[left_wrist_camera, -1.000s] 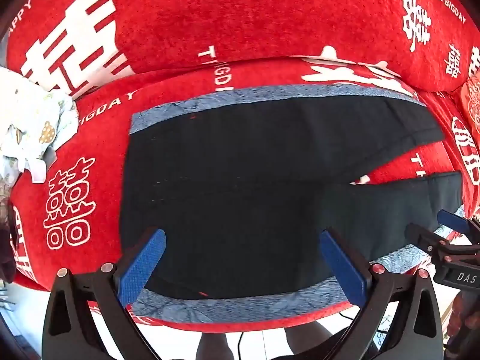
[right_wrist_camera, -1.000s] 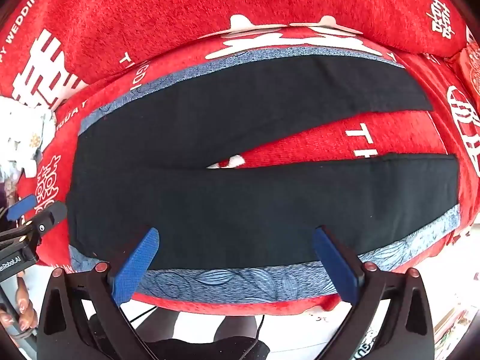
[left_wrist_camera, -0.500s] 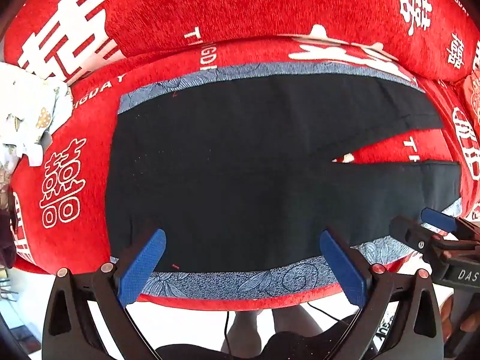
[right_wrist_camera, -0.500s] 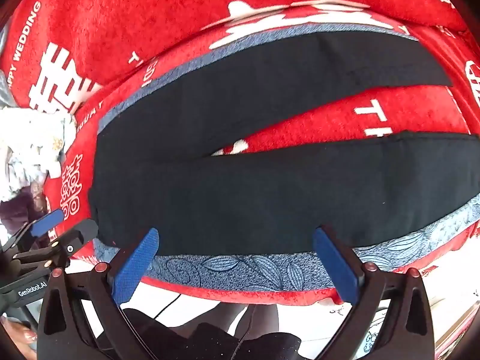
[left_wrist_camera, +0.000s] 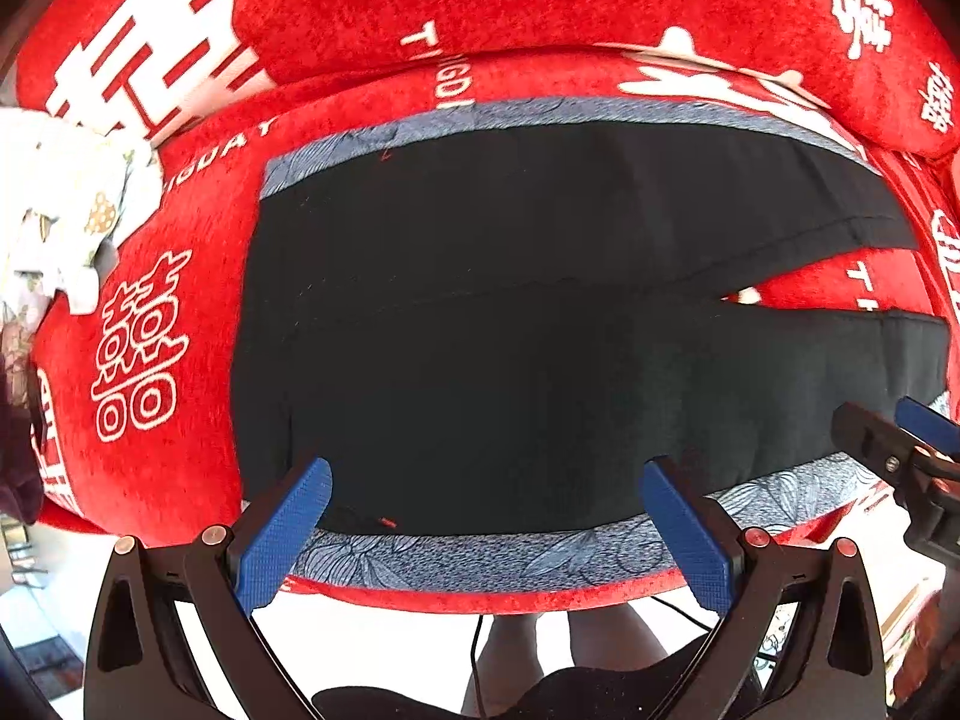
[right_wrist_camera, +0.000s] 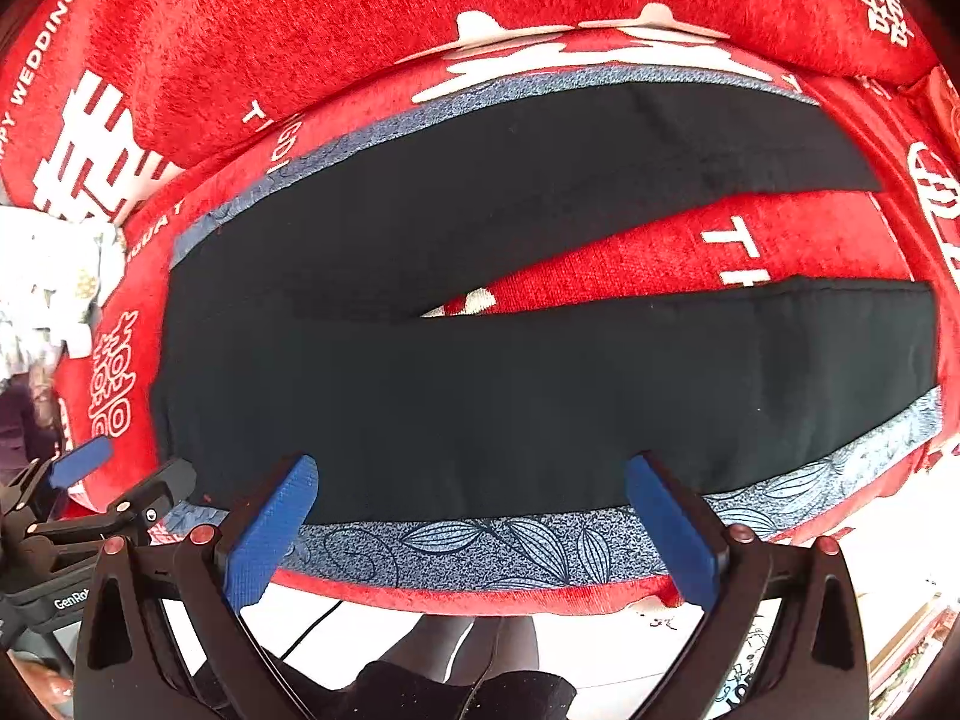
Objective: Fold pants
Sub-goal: 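Move both grippers over the black pants toward the grey waistband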
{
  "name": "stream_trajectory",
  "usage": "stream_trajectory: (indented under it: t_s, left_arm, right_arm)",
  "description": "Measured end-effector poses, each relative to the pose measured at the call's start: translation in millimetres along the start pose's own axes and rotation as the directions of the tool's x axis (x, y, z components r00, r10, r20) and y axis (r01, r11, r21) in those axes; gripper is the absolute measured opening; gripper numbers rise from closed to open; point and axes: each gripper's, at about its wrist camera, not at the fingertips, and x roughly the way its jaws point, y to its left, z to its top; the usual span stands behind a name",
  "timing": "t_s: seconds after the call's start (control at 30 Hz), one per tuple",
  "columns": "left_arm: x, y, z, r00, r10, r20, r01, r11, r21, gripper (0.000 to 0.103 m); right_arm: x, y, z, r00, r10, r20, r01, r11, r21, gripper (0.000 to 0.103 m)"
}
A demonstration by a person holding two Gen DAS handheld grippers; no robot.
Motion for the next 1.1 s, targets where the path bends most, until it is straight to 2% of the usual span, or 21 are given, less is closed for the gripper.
stream_trajectory:
  t_s: [0.27, 0.53, 1.1]
  left_arm:
    - [6, 10, -8, 1.0, 0.003, -0.027, -0.003, 1.0, -0.018, 0.103]
    - [14, 20, -14, 0.998, -0.002, -0.064, 0.0, 1.0, -0.029, 0.103]
    - [20, 32, -22, 0.996, -0.007, -0.093, 0.003, 0.999, -0.044, 0.103]
  right_arm:
    - [1, 8, -4, 0.999, -0.033, 0.002, 0.033, 0.999, -0.004, 0.103]
    - [3, 14, -6, 0.999, -0.04, 0.0, 0.04, 0.999, -0.005, 0.103]
    - [7, 22, -11, 0.999, -0.051, -0.006, 0.051, 0.999, -0.013, 0.103]
